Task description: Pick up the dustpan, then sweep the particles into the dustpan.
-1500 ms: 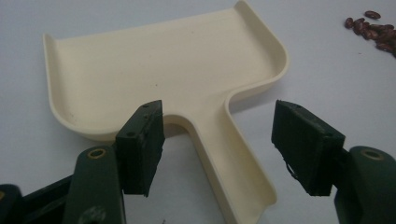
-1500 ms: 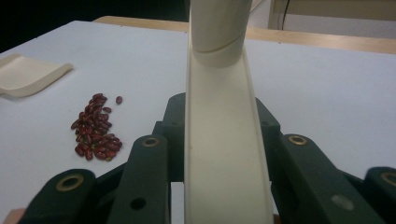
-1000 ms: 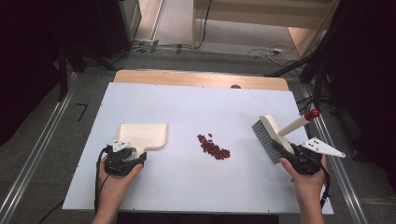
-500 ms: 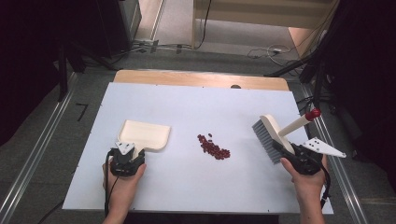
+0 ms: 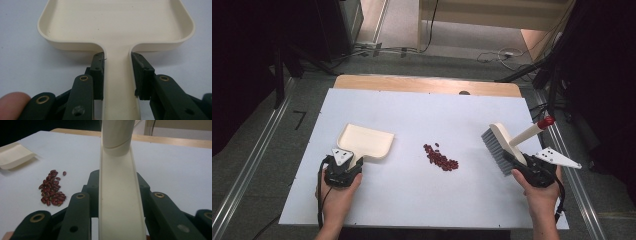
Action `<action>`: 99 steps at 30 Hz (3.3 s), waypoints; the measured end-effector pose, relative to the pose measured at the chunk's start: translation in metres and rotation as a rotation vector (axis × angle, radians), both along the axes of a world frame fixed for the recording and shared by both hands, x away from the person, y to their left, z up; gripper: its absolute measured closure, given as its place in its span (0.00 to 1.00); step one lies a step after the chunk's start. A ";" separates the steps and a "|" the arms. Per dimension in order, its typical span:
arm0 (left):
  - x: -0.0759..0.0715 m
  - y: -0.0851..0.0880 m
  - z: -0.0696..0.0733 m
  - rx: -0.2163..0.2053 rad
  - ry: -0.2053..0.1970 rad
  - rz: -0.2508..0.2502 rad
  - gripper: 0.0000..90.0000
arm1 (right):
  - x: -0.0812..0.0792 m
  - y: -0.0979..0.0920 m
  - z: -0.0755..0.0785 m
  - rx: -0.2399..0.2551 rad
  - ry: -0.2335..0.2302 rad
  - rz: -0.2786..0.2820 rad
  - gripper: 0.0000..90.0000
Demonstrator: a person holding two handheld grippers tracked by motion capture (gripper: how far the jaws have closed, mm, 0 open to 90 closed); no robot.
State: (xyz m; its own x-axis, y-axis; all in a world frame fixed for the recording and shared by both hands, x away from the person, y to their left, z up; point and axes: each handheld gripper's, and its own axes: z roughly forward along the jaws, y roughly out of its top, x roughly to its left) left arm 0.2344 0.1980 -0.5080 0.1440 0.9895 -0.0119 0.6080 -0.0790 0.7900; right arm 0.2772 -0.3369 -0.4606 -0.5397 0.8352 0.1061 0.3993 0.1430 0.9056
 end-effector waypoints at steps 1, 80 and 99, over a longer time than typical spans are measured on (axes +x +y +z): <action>0.000 0.001 0.002 0.002 -0.008 -0.005 0.73 | 0.000 0.000 0.000 0.001 0.001 -0.002 0.73; -0.008 -0.079 0.028 0.087 0.055 -0.646 0.74 | 0.001 0.020 0.009 0.007 -0.017 0.050 0.73; -0.001 -0.058 0.023 0.115 0.120 -0.708 0.73 | 0.017 0.089 0.010 -0.071 0.041 0.083 0.73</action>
State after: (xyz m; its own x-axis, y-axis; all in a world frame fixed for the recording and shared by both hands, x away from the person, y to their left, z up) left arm 0.2333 0.1404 -0.4853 0.7543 0.6558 0.0311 0.4622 -0.5642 0.6842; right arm 0.2941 -0.2478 -0.4506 -0.6034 0.7942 0.0713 0.4201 0.2406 0.8750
